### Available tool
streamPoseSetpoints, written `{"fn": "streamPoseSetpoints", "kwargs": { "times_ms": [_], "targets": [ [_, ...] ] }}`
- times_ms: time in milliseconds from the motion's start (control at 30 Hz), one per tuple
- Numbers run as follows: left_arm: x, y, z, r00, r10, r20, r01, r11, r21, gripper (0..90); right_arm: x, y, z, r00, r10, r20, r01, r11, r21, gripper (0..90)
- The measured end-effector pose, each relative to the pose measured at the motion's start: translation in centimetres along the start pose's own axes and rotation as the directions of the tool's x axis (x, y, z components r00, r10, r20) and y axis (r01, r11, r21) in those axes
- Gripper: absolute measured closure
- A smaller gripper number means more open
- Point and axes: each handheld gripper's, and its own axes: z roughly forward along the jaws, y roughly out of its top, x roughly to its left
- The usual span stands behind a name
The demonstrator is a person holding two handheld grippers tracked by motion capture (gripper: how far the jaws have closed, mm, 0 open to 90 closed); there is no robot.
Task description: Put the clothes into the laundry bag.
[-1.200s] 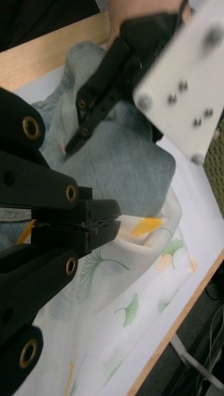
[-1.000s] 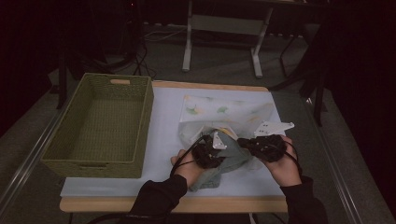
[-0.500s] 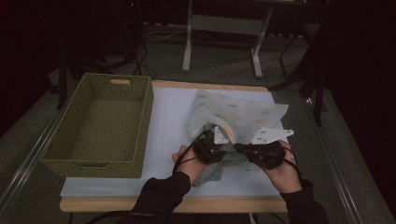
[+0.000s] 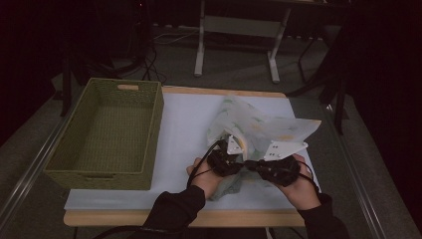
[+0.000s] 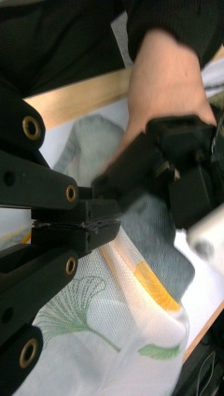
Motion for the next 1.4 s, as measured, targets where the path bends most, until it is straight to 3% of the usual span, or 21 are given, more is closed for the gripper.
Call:
{"fn": "streamPoseSetpoints", "kwargs": {
  "times_ms": [100,267,400,500,567,600,667,733,800,833,867,900,1000,1033,1067,1100,1167,1200,1233,1267,1400],
  "targets": [
    [-0.1,0.0,-0.3,0.9999,-0.009,-0.01,0.008,0.9996,-0.026,70.7,0.5,0.2,0.1,0.9992,-0.037,0.012,0.037,0.999,0.012,89.1],
    [-0.5,0.0,-0.8,0.9998,-0.016,-0.013,0.015,0.998,-0.062,70.8,0.4,0.3,-0.1,0.9995,-0.031,0.002,0.031,1.0,-0.001,89.1],
    [-0.8,0.0,-0.3,0.9998,0.016,-0.009,-0.016,0.9998,-0.011,70.6,-0.1,-0.1,0.2,0.9954,-0.032,0.09,0.029,0.999,0.032,87.7],
    [-0.3,-0.4,0.3,0.9999,-0.005,-0.013,0.005,1.0,0.0,70.6,-0.6,-0.9,0.2,0.9897,0.005,0.143,-0.009,1.0,0.024,75.3],
    [-0.2,-0.4,0.3,0.9998,-0.014,-0.013,0.014,0.9999,-0.002,70.6,-0.6,-1.2,0.0,0.9882,0.017,0.152,-0.019,1.0,0.009,69.9],
    [0.0,-0.4,0.3,0.9998,-0.016,-0.016,0.016,0.9999,-0.003,70.5,-0.5,-2.0,-0.7,0.9771,0.046,0.208,-0.043,0.999,-0.019,61.2],
    [0.1,-0.3,0.3,0.9998,-0.012,-0.018,0.012,0.9999,-0.003,70.5,-0.3,-3.0,-1.7,0.9665,0.076,0.245,-0.067,0.997,-0.046,56.0],
    [0.0,-0.3,0.5,0.9998,0.001,-0.018,-0.001,1.0,0.001,70.5,-0.1,-4.1,-2.8,0.9496,0.101,0.297,-0.084,0.994,-0.07,53.2],
    [0.0,-0.2,0.7,0.9998,0.007,-0.017,-0.006,1.0,0.005,70.5,0.1,-5.2,-3.9,0.9383,0.121,0.324,-0.099,0.992,-0.082,51.1],
    [0.0,-0.2,0.7,0.9997,0.015,-0.019,-0.014,0.9999,0.008,70.5,0.1,-5.2,-3.9,0.9383,0.121,0.324,-0.099,0.992,-0.082,51.1],
    [0.0,-0.1,0.8,0.9997,0.013,-0.022,-0.012,0.9999,0.008,70.5,0.4,-6.3,-4.6,0.9304,0.135,0.341,-0.117,0.991,-0.071,51.5],
    [0.0,-0.1,0.9,0.9997,0.014,-0.022,-0.014,0.9999,0.011,70.4,0.5,-6.9,-4.9,0.9327,0.147,0.329,-0.13,0.989,-0.075,53.0],
    [0.1,0.0,1.1,0.9994,0.022,-0.025,-0.021,0.9996,0.016,70.4,0.7,-8.5,-4.1,0.961,0.177,0.213,-0.172,0.984,-0.042,55.4],
    [0.1,0.0,1.1,0.9994,0.022,-0.025,-0.021,0.9996,0.016,70.4,0.7,-8.5,-4.1,0.961,0.177,0.213,-0.172,0.984,-0.042,55.4],
    [0.1,0.0,1.1,0.9994,0.022,-0.025,-0.021,0.9996,0.016,70.4,0.8,-9.1,-3.3,0.9671,0.175,0.185,-0.175,0.984,-0.014,55.4],
    [0.1,0.1,1.2,0.9995,0.019,-0.026,-0.018,0.9997,0.015,70.4,0.7,-9.9,-1.4,0.9766,0.138,0.165,-0.148,0.988,0.052,56.3],
    [0.1,0.2,1.3,0.9993,0.027,-0.024,-0.026,0.9994,0.02,70.4,0.5,-10.1,-0.6,0.9788,0.14,0.15,-0.151,0.986,0.066,56.7],
    [0.1,0.2,1.3,0.9993,0.028,-0.024,-0.028,0.9994,0.021,70.4,-0.3,-10.5,1.7,0.9847,0.129,0.118,-0.141,0.984,0.108,58.7],
    [0.1,0.2,1.3,0.9992,0.03,-0.025,-0.03,0.9993,0.023,70.4,-0.3,-10.5,1.7,0.9847,0.129,0.118,-0.141,0.984,0.108,58.7],
    [0.2,0.2,1.3,0.9994,0.028,-0.021,-0.027,0.9994,0.023,70.4,-1.0,-10.5,3.2,0.9857,0.135,0.101,-0.147,0.982,0.12,59.0],
    [0.3,0.3,1.3,0.9995,0.027,-0.017,-0.027,0.9993,0.027,70.4,-2.1,-10.4,5.5,0.9893,0.109,0.097,-0.123,0.981,0.15,60.3]
  ]
}}
